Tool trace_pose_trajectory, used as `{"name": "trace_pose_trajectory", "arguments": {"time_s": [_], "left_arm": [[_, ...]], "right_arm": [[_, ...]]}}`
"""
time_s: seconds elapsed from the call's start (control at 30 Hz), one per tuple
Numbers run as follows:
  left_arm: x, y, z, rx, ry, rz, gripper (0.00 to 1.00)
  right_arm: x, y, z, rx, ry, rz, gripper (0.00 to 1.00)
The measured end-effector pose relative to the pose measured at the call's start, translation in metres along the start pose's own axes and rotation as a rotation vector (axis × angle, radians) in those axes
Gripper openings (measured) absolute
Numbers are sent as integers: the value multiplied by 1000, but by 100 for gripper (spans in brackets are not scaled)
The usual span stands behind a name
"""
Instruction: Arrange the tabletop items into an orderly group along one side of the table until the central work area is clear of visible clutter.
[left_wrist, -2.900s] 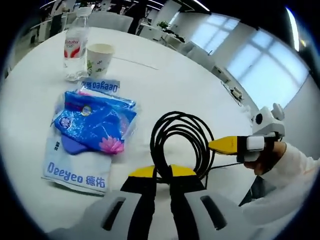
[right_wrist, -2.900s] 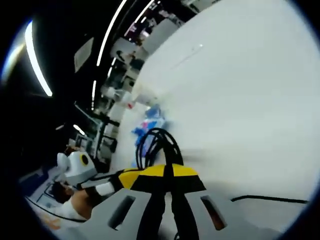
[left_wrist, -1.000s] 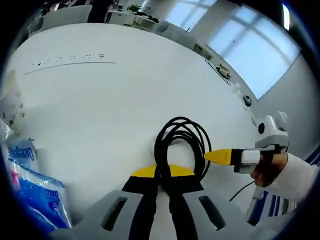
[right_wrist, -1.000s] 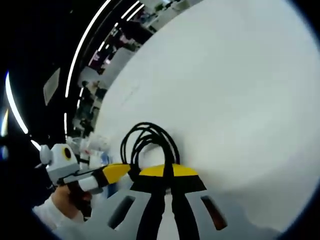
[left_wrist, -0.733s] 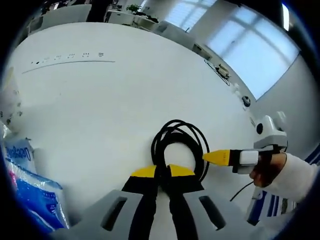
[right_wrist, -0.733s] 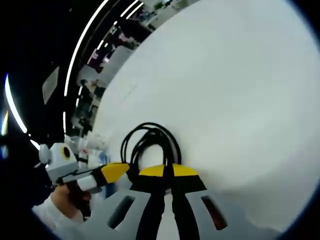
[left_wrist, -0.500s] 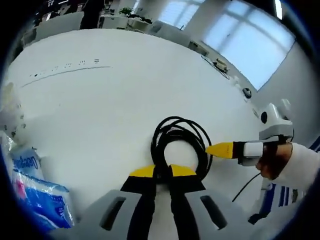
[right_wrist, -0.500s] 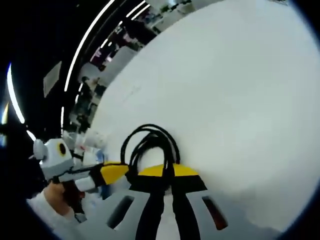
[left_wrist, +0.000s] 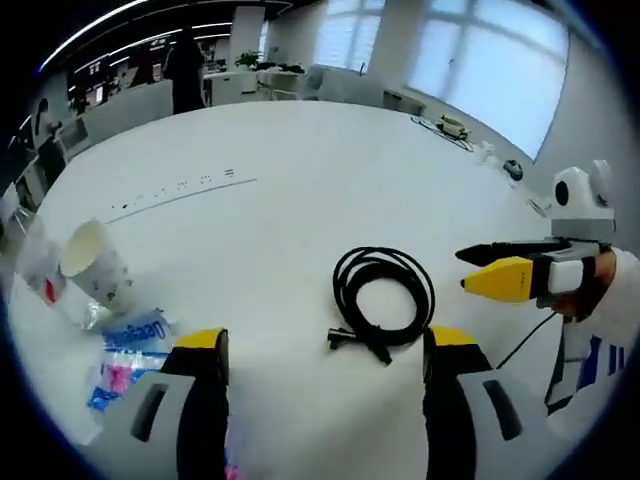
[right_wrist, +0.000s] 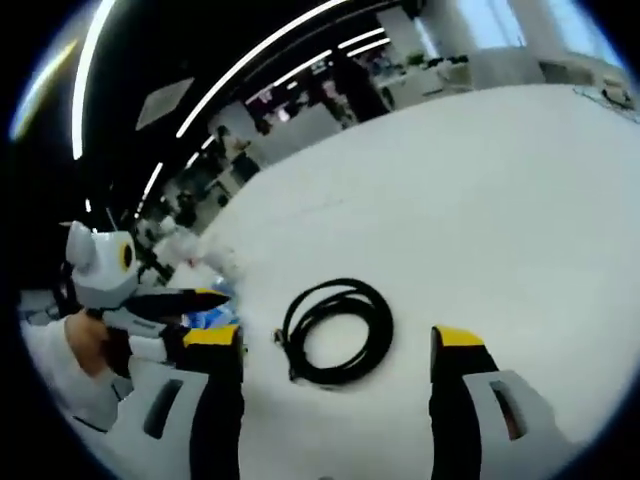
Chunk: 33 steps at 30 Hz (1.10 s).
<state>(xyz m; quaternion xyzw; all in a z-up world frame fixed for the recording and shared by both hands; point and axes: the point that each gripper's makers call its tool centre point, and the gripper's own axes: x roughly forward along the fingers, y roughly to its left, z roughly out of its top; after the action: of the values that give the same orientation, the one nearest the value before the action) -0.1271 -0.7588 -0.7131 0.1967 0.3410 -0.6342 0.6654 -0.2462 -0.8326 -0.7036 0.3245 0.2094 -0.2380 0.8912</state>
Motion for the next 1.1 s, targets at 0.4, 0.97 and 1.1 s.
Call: {"name": "trace_pose_trajectory", "arguments": {"time_s": [0.4, 0.97, 1.1], "left_arm": [[-46, 24, -10, -101, -73, 80, 83], [-68, 35, -16, -157, -141, 129, 81], [-75, 39, -24, -178, -147, 141, 81]], "right_arm": [[-18, 13, -4, 78, -19, 25, 85], [-26, 26, -9, 69, -2, 66, 82], [-31, 22, -17, 72, 14, 56, 81]]}}
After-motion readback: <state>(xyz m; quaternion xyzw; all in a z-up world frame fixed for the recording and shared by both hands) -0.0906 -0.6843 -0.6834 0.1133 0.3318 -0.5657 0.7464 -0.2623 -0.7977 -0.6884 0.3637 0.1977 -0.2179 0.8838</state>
